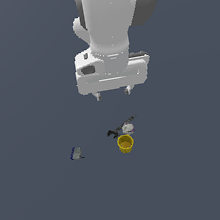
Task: Pick up a designated object from a clutter of objects.
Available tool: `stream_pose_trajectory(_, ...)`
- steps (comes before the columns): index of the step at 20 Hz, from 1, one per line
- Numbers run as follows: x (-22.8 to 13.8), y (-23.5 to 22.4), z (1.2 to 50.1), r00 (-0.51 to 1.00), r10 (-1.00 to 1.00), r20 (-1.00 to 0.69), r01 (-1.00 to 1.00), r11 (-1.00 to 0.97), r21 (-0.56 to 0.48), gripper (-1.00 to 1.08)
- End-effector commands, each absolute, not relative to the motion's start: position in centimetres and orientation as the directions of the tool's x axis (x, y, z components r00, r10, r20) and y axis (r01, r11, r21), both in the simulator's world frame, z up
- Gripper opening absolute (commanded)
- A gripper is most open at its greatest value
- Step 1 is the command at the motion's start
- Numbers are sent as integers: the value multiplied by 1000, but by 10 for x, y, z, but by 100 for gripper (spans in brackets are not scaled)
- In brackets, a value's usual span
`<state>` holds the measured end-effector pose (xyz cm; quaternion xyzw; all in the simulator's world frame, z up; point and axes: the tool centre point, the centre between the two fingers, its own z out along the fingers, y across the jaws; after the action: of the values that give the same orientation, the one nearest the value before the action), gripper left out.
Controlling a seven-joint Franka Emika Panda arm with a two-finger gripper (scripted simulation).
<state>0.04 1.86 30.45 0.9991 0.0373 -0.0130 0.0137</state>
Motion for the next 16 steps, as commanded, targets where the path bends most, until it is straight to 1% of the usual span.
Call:
stream_pose_trajectory(1,2,21,295,997,68,-27,68,-997,26,100)
stream_pose_trajectory(8,6,33,250,999,31,-20,31,-999,23,100)
stream_pose_trajectory(16,3,53,174,999,-34,-9,-34,-999,15,100)
